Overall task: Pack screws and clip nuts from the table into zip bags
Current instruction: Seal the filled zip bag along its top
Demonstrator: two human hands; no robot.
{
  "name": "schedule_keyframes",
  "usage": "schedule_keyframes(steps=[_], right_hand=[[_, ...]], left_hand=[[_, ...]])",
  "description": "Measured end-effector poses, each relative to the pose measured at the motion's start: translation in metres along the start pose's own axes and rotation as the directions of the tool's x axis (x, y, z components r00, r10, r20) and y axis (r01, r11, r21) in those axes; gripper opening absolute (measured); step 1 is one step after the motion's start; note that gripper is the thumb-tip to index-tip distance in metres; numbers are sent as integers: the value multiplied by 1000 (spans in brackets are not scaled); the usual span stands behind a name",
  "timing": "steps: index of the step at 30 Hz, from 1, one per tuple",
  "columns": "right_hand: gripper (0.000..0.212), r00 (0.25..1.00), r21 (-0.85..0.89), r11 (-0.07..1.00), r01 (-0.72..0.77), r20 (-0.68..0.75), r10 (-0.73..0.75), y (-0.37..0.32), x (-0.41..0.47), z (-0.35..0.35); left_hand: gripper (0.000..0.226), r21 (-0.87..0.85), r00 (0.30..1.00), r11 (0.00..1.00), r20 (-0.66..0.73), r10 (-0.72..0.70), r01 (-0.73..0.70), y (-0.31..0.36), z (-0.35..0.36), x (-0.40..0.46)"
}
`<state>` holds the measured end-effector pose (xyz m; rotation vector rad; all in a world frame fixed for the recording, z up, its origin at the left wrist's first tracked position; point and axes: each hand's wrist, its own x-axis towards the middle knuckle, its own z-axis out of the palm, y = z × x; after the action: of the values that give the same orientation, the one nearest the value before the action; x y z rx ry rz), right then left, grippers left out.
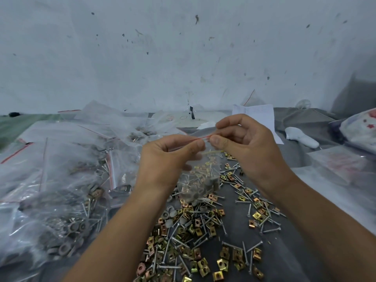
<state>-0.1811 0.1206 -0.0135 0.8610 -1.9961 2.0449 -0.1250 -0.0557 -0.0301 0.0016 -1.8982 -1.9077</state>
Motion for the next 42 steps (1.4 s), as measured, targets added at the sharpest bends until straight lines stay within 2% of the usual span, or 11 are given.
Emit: schedule_keyframes(steps=[15, 17, 19, 22, 25, 30, 32, 34, 37, 40, 42], right_hand=[[41, 996, 33, 999, -20, -85, 23, -9, 5, -15], [43, 998, 98, 995, -16, -58, 22, -13, 3, -6], [42, 997, 196, 981, -8, -69, 22, -18, 2, 0], [37, 989, 393, 919, -8, -133, 65, -20, 5, -3], [25, 958, 481, 875, -51, -224, 179, -11, 7, -16], [16, 889, 238, 926, -293, -288, 356, 11, 7, -47], [11, 869, 248, 906, -342, -284, 405, 11, 8, -58], [9, 850, 200, 901, -384, -304, 430, 12, 5, -68], [7, 818, -174, 859, -481, -441, 369, 18, -2, -96], [6, 826, -659, 508, -554, -509, 240, 18, -22, -138], [6, 798, -763, 251, -596, -526, 296, 17, -41, -164]], left_hand=[[25, 8, 999, 1000, -29, 25, -24, 7, -22, 3], [42, -119, 998, 993, 65, -21, 28, 4, -24, 4], [64, -103, 949, 983, 292, -116, 152, -1, -21, 0], [39, 14, 837, 963, 491, -241, 269, -15, -2, -14], [28, -317, 816, 830, 521, -251, 458, -19, 25, -27], [32, -521, 837, 662, 417, -354, 539, -5, 21, -5], [42, -734, 920, 562, 236, -314, 380, 18, -6, 19], [76, -905, 949, 381, 67, -307, 187, 28, -33, 34], [96, -804, 863, 426, 199, -465, 415, 14, -41, 28], [60, -568, 784, 552, 336, -522, 611, -2, -22, 9], [46, -497, 799, 627, 346, -491, 600, -2, -10, 4]])
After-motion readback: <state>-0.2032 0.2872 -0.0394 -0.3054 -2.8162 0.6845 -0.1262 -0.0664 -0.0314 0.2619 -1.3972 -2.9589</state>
